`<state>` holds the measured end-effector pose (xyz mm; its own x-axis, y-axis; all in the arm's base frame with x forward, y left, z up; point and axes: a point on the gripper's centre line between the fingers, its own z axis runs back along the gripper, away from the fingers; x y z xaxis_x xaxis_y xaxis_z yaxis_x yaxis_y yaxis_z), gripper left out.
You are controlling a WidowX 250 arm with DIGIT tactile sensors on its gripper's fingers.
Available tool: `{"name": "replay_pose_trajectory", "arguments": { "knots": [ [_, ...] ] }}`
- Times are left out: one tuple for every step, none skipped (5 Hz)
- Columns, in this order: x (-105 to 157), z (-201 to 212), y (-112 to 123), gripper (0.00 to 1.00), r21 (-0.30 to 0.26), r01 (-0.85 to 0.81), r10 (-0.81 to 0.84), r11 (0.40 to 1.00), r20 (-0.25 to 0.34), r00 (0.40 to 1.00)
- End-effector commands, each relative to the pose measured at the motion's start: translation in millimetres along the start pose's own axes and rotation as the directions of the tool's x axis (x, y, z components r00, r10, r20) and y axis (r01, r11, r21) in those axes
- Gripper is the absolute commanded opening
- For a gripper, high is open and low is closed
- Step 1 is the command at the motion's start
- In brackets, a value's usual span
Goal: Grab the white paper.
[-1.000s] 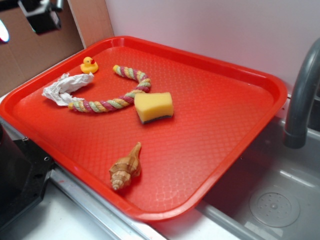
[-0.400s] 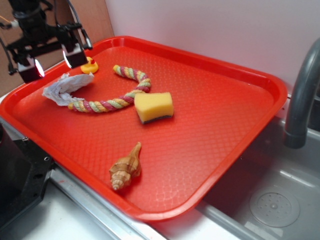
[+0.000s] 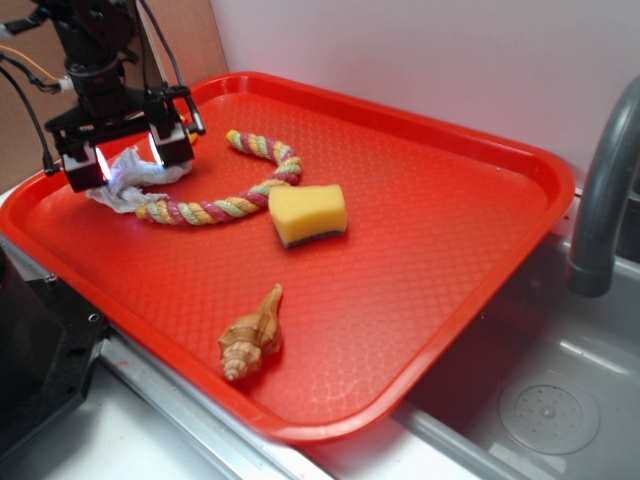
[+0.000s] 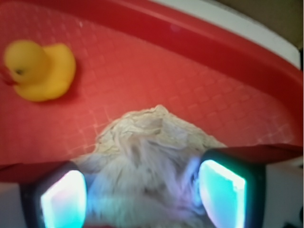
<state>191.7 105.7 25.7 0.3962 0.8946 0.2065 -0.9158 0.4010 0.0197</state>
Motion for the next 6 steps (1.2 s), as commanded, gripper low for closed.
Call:
{"name": "replay_pose_trajectory", "arguments": {
  "knots": [
    [11.2, -10.9, 17.4, 0.00, -0.015, -0.093, 0.093, 0.996, -0.034, 0.995],
    [12.4, -12.7, 19.1, 0.00, -0.015, -0.108, 0.107, 0.994, -0.052, 0.993],
    [11.8, -14.5, 17.7, 0.00, -0.004, -0.111, 0.111, 0.994, -0.048, 0.993],
    [9.5, -11.8, 13.2, 0.00, 0.009, -0.111, 0.111, 0.994, -0.038, 0.993],
    [9.0, 12.0, 0.8, 0.00, 0.022, 0.052, -0.052, 0.998, -0.007, 0.999],
    [12.3, 39.9, -10.6, 0.00, -0.017, 0.245, -0.246, 0.969, -0.073, 0.967]
  ]
}}
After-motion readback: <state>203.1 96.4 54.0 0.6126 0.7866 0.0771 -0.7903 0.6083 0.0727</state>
